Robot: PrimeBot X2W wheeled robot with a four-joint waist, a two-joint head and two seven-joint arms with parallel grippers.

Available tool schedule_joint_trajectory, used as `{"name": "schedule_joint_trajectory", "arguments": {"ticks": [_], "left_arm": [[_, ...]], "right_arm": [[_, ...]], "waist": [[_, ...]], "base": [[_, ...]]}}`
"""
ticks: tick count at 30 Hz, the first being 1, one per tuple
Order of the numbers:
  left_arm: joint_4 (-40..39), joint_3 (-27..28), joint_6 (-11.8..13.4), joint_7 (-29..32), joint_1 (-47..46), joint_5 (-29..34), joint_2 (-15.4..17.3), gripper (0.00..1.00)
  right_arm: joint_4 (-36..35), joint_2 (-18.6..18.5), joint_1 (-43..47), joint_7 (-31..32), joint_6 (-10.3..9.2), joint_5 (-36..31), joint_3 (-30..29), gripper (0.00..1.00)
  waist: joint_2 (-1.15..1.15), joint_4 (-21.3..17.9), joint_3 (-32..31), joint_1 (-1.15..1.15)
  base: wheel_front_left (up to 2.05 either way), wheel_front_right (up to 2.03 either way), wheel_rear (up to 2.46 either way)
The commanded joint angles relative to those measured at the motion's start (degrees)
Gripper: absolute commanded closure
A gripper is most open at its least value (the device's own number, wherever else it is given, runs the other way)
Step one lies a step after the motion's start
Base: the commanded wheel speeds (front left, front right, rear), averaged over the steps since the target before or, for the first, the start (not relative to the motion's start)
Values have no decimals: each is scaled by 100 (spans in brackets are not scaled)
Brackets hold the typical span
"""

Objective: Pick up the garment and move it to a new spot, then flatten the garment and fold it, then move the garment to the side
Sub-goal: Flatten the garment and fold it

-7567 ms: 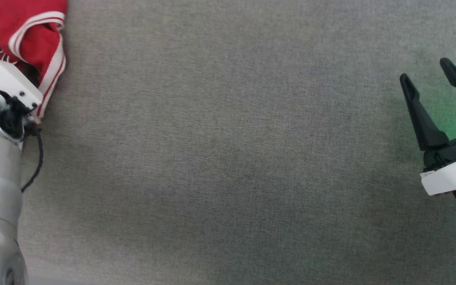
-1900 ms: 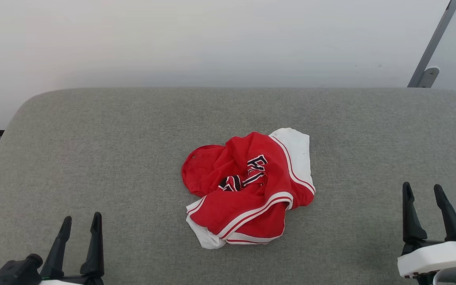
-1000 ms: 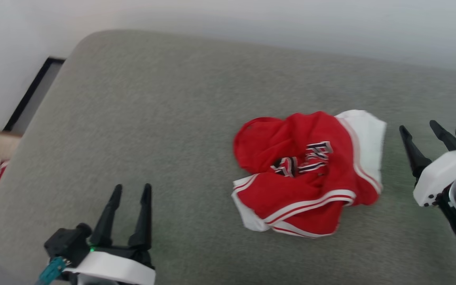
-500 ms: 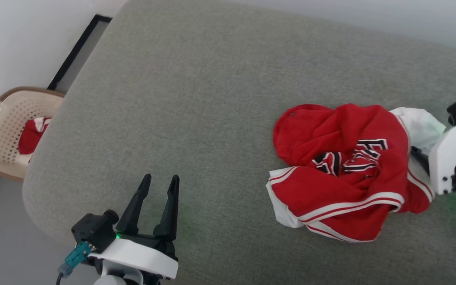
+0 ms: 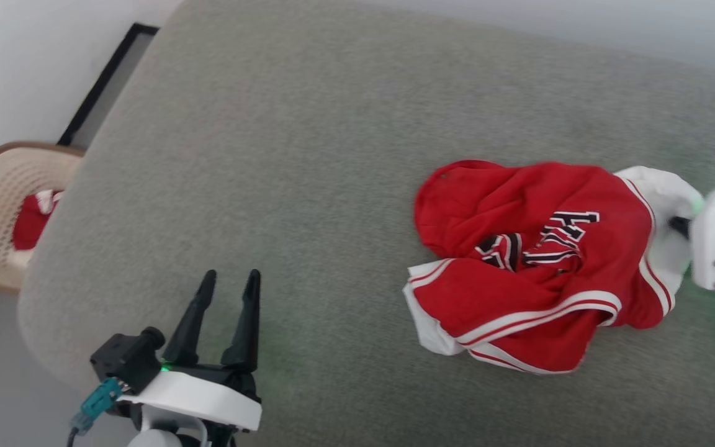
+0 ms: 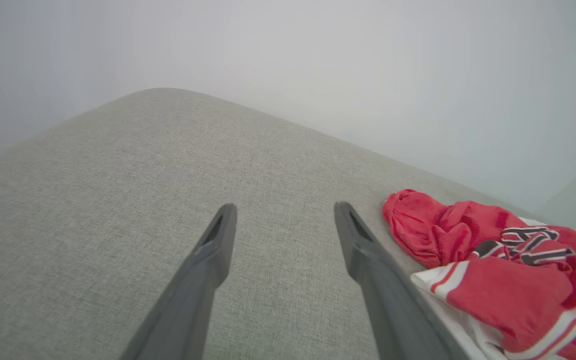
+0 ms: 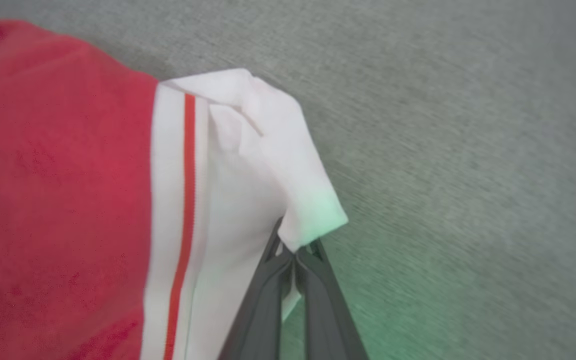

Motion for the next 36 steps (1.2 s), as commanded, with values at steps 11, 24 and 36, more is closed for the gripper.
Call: {"name": "schedule_joint_trajectory", "arguments": {"ticks": [11,24,36], "left_arm": [[-75,130,-16,-31,118,-75,245,0],[193,-475,-16,-1,-311,-359,562,0],[-160,-1206,-16,1381,-1096,-1353,1377,0]], "right_arm": [[-963,-579,1325,299,-14,524,-966,100],[-687,362,1896,231,-11,-47,-1918,0],[-1641,738,2019,-223,-11,-561,-2522,0]], "waist": [[0,-615,-231,0],[0,-771,-215,0],[0,-1311,-487,0]], "base": [[0,0,0],[0,0,0],[0,0,0]]}}
